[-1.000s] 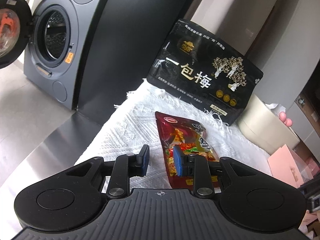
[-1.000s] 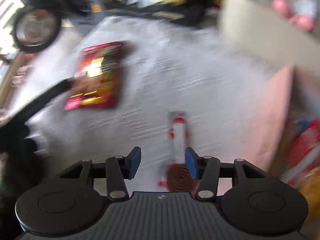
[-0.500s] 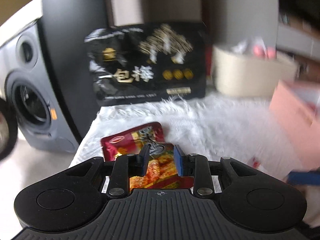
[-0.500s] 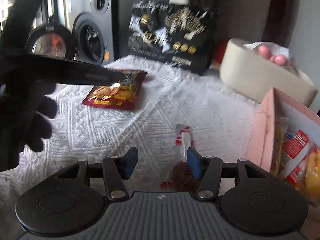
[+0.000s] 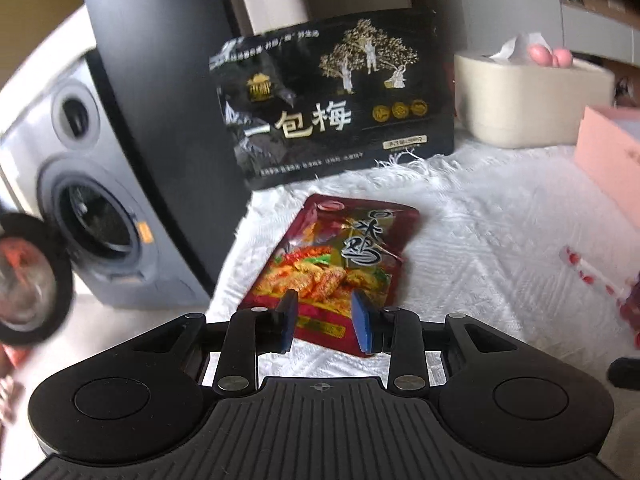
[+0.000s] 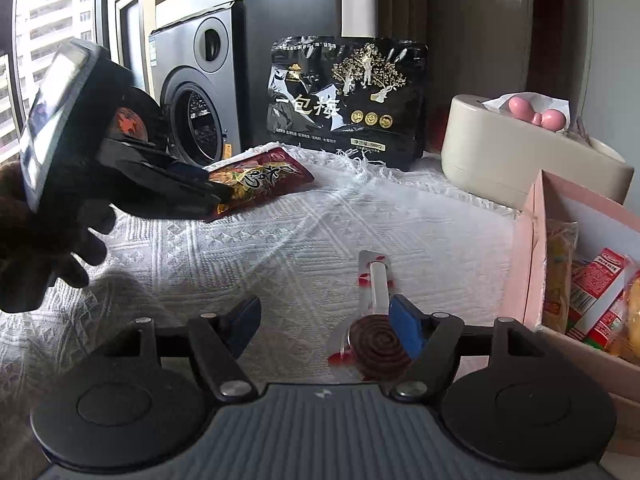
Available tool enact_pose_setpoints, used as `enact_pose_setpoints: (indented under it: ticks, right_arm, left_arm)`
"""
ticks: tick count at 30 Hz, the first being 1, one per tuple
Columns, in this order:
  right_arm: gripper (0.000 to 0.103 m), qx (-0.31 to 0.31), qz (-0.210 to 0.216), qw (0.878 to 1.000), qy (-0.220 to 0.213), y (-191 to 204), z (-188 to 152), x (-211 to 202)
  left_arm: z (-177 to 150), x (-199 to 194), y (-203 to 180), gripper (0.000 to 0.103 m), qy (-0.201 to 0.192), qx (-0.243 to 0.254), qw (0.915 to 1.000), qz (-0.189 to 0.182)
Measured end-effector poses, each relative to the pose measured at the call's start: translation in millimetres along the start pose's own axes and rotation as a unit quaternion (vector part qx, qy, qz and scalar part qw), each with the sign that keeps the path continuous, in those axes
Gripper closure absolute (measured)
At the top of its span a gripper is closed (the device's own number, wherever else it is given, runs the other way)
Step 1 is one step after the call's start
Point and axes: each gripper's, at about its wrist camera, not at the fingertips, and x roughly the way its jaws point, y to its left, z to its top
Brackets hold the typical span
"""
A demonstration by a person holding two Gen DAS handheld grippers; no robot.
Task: Organize snacks
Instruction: 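Grasp the red chicken packet with the left tool while right grasps the candy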
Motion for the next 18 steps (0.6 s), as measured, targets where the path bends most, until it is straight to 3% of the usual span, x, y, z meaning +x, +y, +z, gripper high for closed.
enact_pose_setpoints:
  ticks: [2,3,4,9,12,15,16,18]
  right_arm:
    - [0.031,0.005,0.007,1.0,-0.002,-2,0,0]
    - [0.031,0.007,0.01,1.0,-0.003,-3,0,0]
    - [0.031,0.007,0.011,1.0,-0.003,-3,0,0]
    - [0.03,0.011,0.022,1.0,-0.005,-6,0,0]
    - [0.029,0.013,0.026,1.0,-0.006,-7,0,0]
    - [0.029,0.013,0.027,1.0,-0.006,-6,0,0]
    - [0.029,0.013,0.028,1.0,-0.005,-6,0,0]
    - [0.028,0.011,0.029,1.0,-0.003,-6,0,1]
  left_arm:
    - [3,5,2,0.071,0.026,-0.015,0.9986,-0.043]
    - [4,8,2,0.064,0.038,-0.023,0.9968,-0.066]
    - [5,9,2,0.058,0.042,-0.025,0.9958,-0.077]
    - [9,16,-4,0.056,0.056,0.01,0.9919,-0.113]
    - [12,24,1,0.046,0.071,-0.003,0.9875,-0.141]
    - [18,21,8,0.046,0.067,-0.033,0.9815,-0.176]
    - [22,17,10,0.046,0.048,-0.04,0.9835,-0.17]
    - [29,12,7,0.047,0.01,-0.025,0.9939,-0.107]
